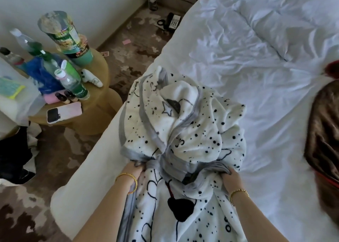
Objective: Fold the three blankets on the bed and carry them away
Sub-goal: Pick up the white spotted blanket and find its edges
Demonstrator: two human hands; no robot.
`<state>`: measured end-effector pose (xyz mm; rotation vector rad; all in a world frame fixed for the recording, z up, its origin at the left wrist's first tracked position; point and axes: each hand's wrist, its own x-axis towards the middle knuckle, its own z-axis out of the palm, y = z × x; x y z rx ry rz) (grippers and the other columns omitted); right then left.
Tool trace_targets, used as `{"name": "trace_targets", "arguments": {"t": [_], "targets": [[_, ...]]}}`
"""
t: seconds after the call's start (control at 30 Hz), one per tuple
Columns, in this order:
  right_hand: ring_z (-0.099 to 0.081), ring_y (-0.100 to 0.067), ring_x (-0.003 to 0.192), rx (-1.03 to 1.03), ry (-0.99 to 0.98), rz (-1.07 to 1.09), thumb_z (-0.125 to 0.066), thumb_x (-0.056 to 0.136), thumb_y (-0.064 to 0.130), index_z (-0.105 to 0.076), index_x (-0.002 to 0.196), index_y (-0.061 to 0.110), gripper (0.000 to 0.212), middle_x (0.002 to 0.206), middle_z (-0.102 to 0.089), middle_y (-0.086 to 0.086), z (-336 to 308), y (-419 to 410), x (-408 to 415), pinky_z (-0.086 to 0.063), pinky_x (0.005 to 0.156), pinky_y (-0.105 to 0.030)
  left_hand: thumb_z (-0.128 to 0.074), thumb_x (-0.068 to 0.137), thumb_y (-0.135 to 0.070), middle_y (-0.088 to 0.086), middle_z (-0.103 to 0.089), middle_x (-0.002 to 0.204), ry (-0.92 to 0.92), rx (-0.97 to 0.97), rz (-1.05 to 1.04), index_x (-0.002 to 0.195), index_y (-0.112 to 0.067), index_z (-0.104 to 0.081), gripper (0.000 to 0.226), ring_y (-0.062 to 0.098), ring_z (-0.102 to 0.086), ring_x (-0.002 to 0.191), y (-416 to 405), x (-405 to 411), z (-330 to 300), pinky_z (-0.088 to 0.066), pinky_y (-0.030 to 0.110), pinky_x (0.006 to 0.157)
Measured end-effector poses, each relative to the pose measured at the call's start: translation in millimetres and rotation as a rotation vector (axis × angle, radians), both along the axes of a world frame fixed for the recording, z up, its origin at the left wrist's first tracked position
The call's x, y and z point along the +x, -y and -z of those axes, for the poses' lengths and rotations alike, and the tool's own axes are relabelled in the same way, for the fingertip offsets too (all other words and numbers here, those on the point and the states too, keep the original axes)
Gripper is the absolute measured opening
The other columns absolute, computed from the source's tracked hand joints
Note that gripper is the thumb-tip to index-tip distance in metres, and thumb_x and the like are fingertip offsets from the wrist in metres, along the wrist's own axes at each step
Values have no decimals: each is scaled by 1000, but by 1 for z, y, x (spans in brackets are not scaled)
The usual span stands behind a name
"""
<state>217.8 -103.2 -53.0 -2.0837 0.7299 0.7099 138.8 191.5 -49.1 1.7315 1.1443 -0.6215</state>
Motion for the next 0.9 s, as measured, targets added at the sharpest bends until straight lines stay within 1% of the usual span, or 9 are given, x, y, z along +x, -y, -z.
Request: {"name": "trace_targets", "arguments": {"t": [0.17, 0.27, 0.37, 0.43, 0.47, 0.57, 0.7, 0.8, 0.9], "targets": [[-57, -26, 72, 122, 172, 416, -29, 88, -9, -57, 126, 14, 52, 98, -61, -12, -58, -3, 26, -47, 56, -30, -50, 94, -32, 15, -60, 113, 164, 90, 71, 119, -6, -56, 37, 28, -55, 99, 44, 82, -63, -38, 26, 81], [-54, -14, 68, 232, 393, 510, -26, 86, -12, -60, 122, 14, 56, 94, -64, -8, -137, 6, 73, -45, 51, -12, -45, 95, -37, 10, -58, 87, 346, 88, 245, 116, -5, -54, 40, 23, -53, 76, 93, 164, -135, -39, 29, 71], [-62, -16, 92, 418, 681, 638, -25, 88, -15, -49, 133, 7, 56, 120, -57, -12, -260, 30, 123, -50, 62, -13, -49, 94, -33, 5, -56, 96, 701, 85, 306, 96, -11, -60, 24, 29, -58, 98, 151, 234, -258, -38, 25, 72], [-61, 13, 76, 459, 964, 570, -25, 85, -17, -43, 137, 5, 60, 120, -50, -6, -346, 53, 143, -33, 75, 0, -53, 93, -27, 4, -58, 99, 1042, 124, 345, 105, -9, -64, 24, 24, -57, 104, 177, 260, -351, -36, 13, 70], [-57, 20, 67, 459, 1103, 501, -25, 82, -19, -41, 138, 6, 63, 116, -49, -3, -384, 65, 147, -34, 52, 3, -53, 93, -23, 4, -62, 100, 1220, 167, 379, 108, -10, -65, 23, 21, -58, 101, 184, 264, -394, -36, 6, 69], [-58, 7, 84, 397, 1295, 403, -25, 78, -20, -40, 138, 6, 67, 114, -54, -1, -460, 103, 138, -44, 61, 0, -50, 94, -22, 9, -66, 109, 1504, 369, 403, 112, -12, -65, 25, 21, -59, 99, 185, 262, -472, -33, 5, 68], [-53, -8, 74, -5, 1255, 409, -30, 81, -15, -58, 119, 7, 52, 83, -57, 5, -459, 146, 92, -38, 59, 4, -42, 97, -26, 16, -60, 119, 1330, 446, 204, 119, -8, -59, 33, 31, -55, 109, 168, 245, -472, -43, 31, 87], [-53, -20, 77, -179, 921, 407, -35, 84, -8, -59, 117, 13, 45, 81, -54, 3, -399, 169, 52, -42, 69, -24, -42, 97, -30, 22, -60, 112, 1091, 528, 313, 106, -3, -60, 34, 38, -56, 100, 162, 216, -427, -43, 37, 77], [-58, -32, 88, -353, 470, 263, -41, 86, 2, -60, 112, 5, 32, 97, -62, -13, -315, 175, -4, -40, 70, -29, -36, 98, -30, 25, -60, 114, 701, 485, 524, 111, 0, -59, 40, 39, -57, 102, 157, 171, -352, -45, 39, 84]]}}
